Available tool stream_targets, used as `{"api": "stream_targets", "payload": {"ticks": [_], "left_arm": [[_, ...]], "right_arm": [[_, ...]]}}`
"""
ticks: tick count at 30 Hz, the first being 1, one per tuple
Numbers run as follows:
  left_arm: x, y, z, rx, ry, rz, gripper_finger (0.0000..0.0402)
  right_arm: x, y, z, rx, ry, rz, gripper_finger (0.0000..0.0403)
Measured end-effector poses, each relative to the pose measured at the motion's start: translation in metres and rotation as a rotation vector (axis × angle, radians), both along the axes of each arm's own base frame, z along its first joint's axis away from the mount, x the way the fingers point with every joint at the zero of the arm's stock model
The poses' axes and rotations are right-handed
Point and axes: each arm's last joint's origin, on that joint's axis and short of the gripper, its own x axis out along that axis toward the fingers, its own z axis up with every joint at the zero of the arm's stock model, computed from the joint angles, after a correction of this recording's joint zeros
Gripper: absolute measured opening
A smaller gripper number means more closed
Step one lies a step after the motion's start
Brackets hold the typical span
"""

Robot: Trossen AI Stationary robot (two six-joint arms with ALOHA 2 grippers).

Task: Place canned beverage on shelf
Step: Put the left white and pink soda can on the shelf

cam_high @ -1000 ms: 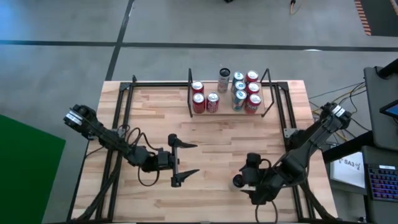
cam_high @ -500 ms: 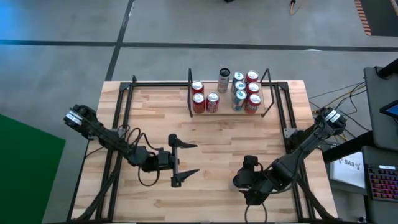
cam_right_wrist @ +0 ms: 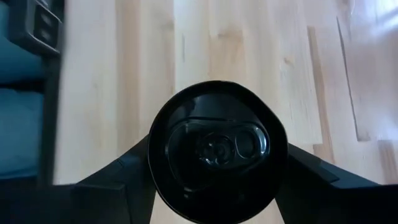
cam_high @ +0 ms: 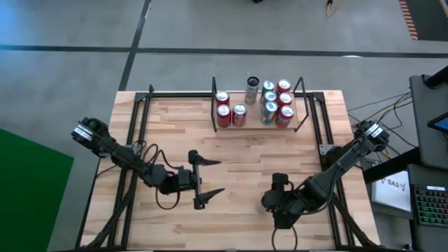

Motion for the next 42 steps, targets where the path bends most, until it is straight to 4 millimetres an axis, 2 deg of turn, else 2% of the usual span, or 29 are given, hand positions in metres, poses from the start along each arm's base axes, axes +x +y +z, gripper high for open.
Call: {"api": "stream_targets", "payload": {"ticks": [5, 9, 14, 19, 25, 30, 36, 42], "left_arm": [[-0.005, 0.005, 0.007, 0.050, 0.026, 0.106, 0.0389], [-0.012, 0.010, 0.015, 0.110, 0.064, 0.124, 0.0389], [-0.023, 0.017, 0.022, 0.189, 0.150, 0.155, 0.0389], [-0.033, 0.028, 0.028, 0.250, 0.237, 0.210, 0.0389], [-0.037, 0.051, 0.034, 0.326, 0.299, 0.318, 0.0389], [-0.039, 0.071, 0.039, 0.361, 0.322, 0.393, 0.0389], [-0.041, 0.085, 0.030, 0.375, 0.359, 0.434, 0.0389], [-0.042, 0.088, 0.025, 0.384, 0.373, 0.446, 0.0389]], "right_arm": [[0.010, -0.008, 0.024, 0.047, -0.064, -0.038, 0.0235], [0.025, -0.027, 0.048, 0.071, -0.110, -0.116, 0.0235], [0.041, -0.067, 0.073, 0.041, -0.110, -0.241, 0.0235], [0.054, -0.120, 0.092, 0.016, -0.117, -0.425, 0.0235], [0.059, -0.185, 0.095, 0.008, -0.093, -0.645, 0.0235], [0.050, -0.224, 0.091, -0.019, 0.002, -0.755, 0.0235], [0.046, -0.242, 0.091, -0.030, 0.018, -0.793, 0.0235], [0.050, -0.253, 0.087, -0.068, 0.014, -0.808, 0.0235]]}}
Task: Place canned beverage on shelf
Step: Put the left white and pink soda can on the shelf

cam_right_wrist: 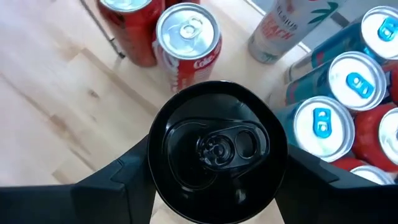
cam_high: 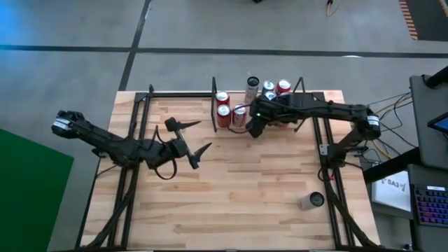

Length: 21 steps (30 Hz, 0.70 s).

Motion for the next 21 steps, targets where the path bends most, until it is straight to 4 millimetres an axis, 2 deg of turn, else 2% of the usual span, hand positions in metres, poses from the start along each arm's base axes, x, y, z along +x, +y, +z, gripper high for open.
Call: {"api": "stream_targets", "payload": {"ticks": [11, 21], "left_arm": [[-0.003, 0.002, -0.003, 0.003, 0.023, 0.055, 0.0389], [-0.007, 0.004, -0.002, -0.003, 0.013, 0.080, 0.0389]], "right_arm": [[0.009, -0.003, -0.010, -0.050, 0.033, 0.002, 0.0235], [0.010, -0.019, -0.023, -0.060, 0.041, -0.023, 0.0235]]}}
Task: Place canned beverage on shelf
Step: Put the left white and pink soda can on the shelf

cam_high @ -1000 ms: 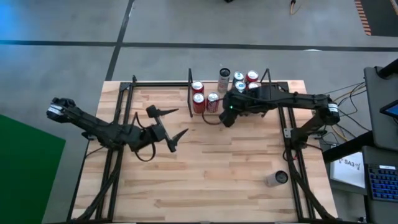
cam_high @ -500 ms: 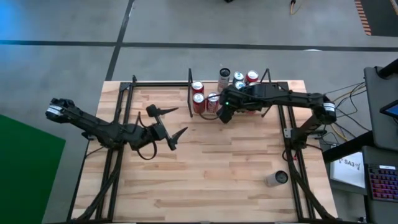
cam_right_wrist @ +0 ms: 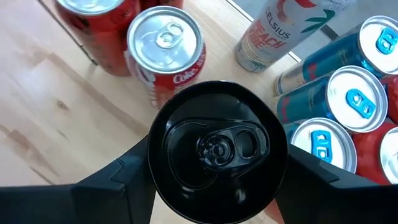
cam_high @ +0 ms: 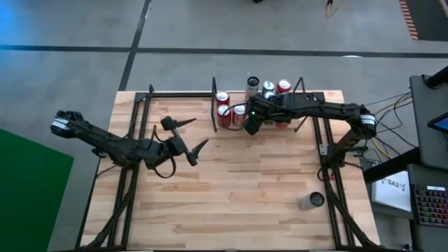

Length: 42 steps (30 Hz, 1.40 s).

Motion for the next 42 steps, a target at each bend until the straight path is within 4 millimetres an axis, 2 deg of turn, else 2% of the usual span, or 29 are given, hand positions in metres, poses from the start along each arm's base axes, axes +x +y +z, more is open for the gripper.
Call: {"api": "stream_targets", "payload": {"ticks": [15, 24, 42], "left_arm": [[-0.002, 0.002, -0.001, 0.002, 0.007, 0.080, 0.0389], [-0.002, 0.002, -0.002, 0.004, 0.019, 0.080, 0.0389], [-0.001, 0.002, -0.002, 0.004, 0.019, 0.080, 0.0389]], "right_arm": [[0.004, -0.007, -0.008, 0.004, -0.041, -0.025, 0.0235], [0.002, -0.006, -0.025, 0.022, -0.013, -0.054, 0.0235], [0.004, -0.010, -0.023, -0.015, -0.042, -0.072, 0.0235]]}}
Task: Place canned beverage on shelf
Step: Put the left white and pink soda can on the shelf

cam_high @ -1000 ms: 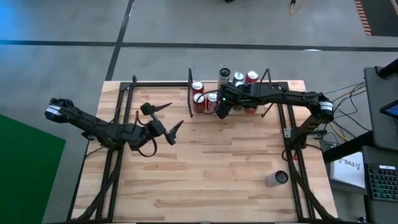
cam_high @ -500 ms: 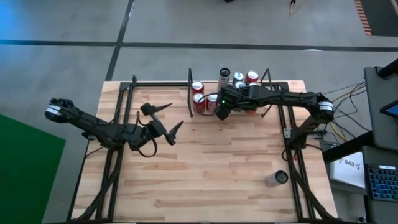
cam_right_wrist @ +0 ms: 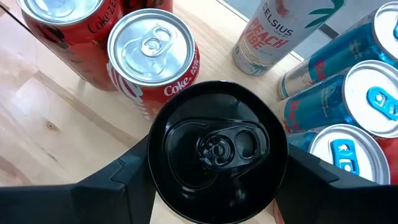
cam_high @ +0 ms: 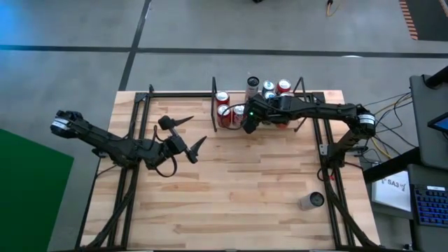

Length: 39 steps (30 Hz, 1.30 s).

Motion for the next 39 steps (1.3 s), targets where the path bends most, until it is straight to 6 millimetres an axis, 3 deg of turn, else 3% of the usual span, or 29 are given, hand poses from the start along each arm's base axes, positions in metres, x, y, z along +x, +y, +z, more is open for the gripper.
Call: {"api": "stream_targets", "payload": {"ticks": [39], "left_arm": [[0.0000, 0.0000, 0.0001, -0.003, -0.003, 0.000, 0.0389]], "right_arm": [[0.0009, -0.0003, -0.0007, -0.006, -0.010, -0.002, 0.0235]]}}
